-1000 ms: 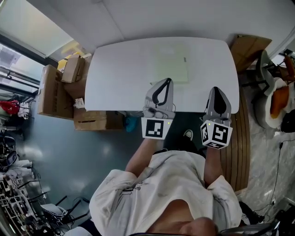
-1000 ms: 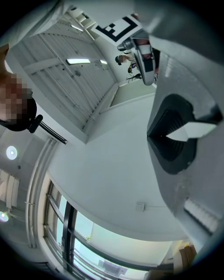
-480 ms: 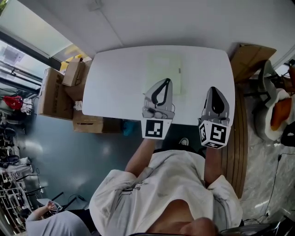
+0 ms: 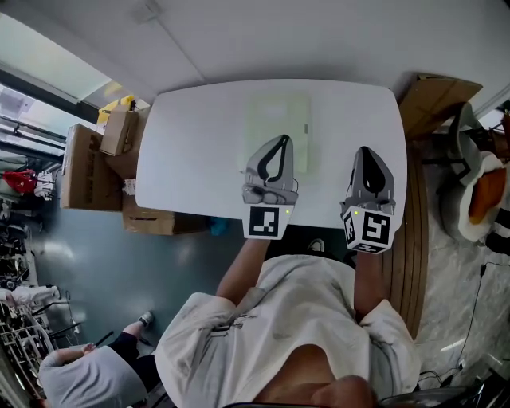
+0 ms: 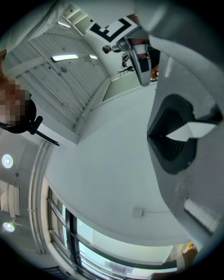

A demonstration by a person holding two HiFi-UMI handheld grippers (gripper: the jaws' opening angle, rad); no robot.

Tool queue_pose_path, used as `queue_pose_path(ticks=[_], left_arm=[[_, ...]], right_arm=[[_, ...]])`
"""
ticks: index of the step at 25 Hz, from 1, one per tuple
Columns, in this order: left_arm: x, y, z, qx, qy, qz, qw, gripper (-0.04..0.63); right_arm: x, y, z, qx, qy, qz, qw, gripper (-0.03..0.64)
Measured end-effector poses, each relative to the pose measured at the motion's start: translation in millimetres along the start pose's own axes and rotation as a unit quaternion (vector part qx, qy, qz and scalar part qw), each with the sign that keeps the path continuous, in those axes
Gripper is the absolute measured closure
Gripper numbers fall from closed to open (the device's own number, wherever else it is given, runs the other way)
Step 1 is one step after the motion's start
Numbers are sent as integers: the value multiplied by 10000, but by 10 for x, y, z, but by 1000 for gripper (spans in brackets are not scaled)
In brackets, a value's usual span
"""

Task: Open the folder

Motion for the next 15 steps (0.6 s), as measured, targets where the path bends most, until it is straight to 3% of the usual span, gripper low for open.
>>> queue_pose_path(ticks=[4, 7, 15], left_arm=[[144, 192, -165, 86, 136, -266, 9995, 595], [188, 327, -215, 199, 110, -118, 9997, 594], [236, 610, -275, 412, 120, -234, 9988, 594]], right_arm=[[50, 145, -275, 148, -37, -58, 9999, 615], [93, 253, -416, 291, -110, -53, 9995, 616], [182, 497, -663, 521, -270, -90, 9982, 615]])
Point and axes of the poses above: the fingertips, and each gripper's own axes: z backward along the fingers, x to its left, y out of its underside, the point moved 1 cm from there along z, backward along the fingers, and after that the axes turned 4 degrees about -y, right-handed, at the moved point
